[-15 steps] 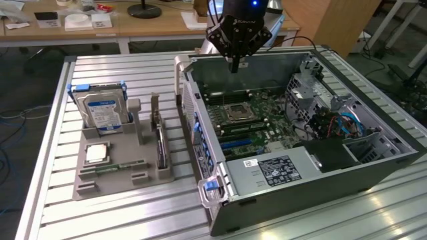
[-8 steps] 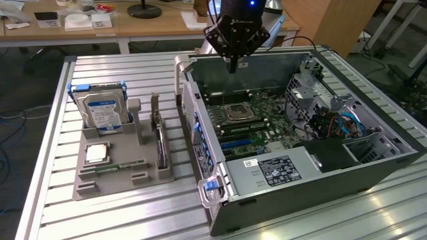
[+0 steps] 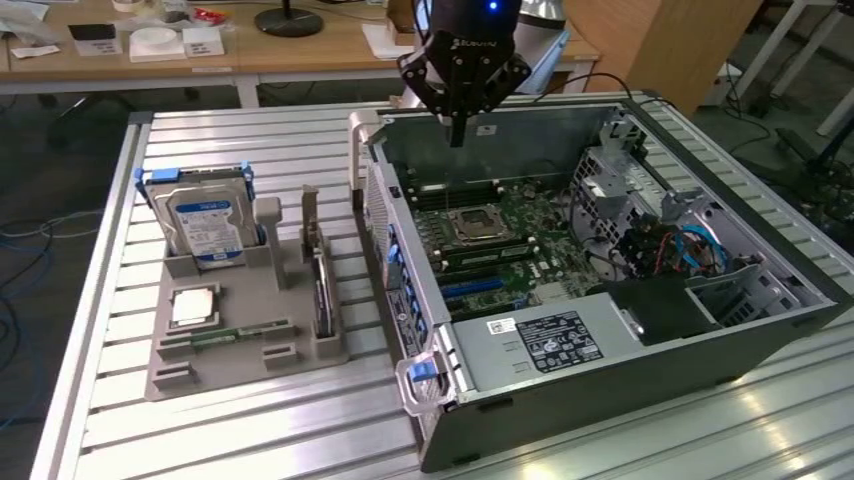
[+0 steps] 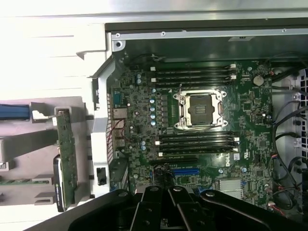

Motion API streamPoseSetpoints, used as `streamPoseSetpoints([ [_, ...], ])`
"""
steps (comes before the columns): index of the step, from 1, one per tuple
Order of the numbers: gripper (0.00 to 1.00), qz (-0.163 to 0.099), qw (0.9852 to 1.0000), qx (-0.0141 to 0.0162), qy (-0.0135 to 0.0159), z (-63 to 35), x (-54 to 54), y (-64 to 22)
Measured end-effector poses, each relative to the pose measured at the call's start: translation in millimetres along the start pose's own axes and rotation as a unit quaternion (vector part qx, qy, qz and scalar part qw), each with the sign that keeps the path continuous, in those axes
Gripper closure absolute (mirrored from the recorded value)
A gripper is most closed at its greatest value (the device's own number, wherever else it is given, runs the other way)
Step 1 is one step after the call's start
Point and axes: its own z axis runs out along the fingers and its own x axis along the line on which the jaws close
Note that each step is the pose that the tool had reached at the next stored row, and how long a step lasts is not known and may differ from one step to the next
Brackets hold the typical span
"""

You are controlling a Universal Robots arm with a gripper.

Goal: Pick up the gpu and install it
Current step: 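Reach for the gpu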

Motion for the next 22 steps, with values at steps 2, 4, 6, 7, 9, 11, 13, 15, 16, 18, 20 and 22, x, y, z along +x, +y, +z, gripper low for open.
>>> streamPoseSetpoints([
  [2, 0.89, 0.0, 1.0, 0.0, 0.0, 0.0, 2.7, -0.2],
  [4, 0.89, 0.0, 1.0, 0.0, 0.0, -0.1, 5.8, -0.4],
  [6, 0.89, 0.0, 1.0, 0.0, 0.0, -0.1, 8.5, -0.6],
  [7, 0.89, 0.0, 1.0, 0.0, 0.0, -0.2, 9.7, -0.7],
  [9, 0.89, 0.0, 1.0, 0.0, -0.0001, -0.2, 12.0, -0.9],
  [11, 0.89, 0.0, 1.0, 0.0, 0.0, -0.3, 13.9, -1.0],
  [13, 0.89, 0.0, 1.0, 0.0, 0.0, -0.4, 16.1, -1.2],
  [15, 0.89, 0.0, 1.0, 0.0, 0.0, -0.4, 18.3, -1.4],
  [16, 0.89, 0.0, 1.0, -0.0001, 0.0, -0.4, 19.1, -1.4],
  [18, 0.89, 0.0, 1.0, 0.0, 0.0, -0.5, 20.6, -1.5],
  [20, 0.89, 0.0, 1.0, 0.0, 0.0, -0.5, 22.5, -1.7],
  [22, 0.89, 0.0, 1.0, 0.0, 0.0, -0.6, 24.5, -1.8],
])
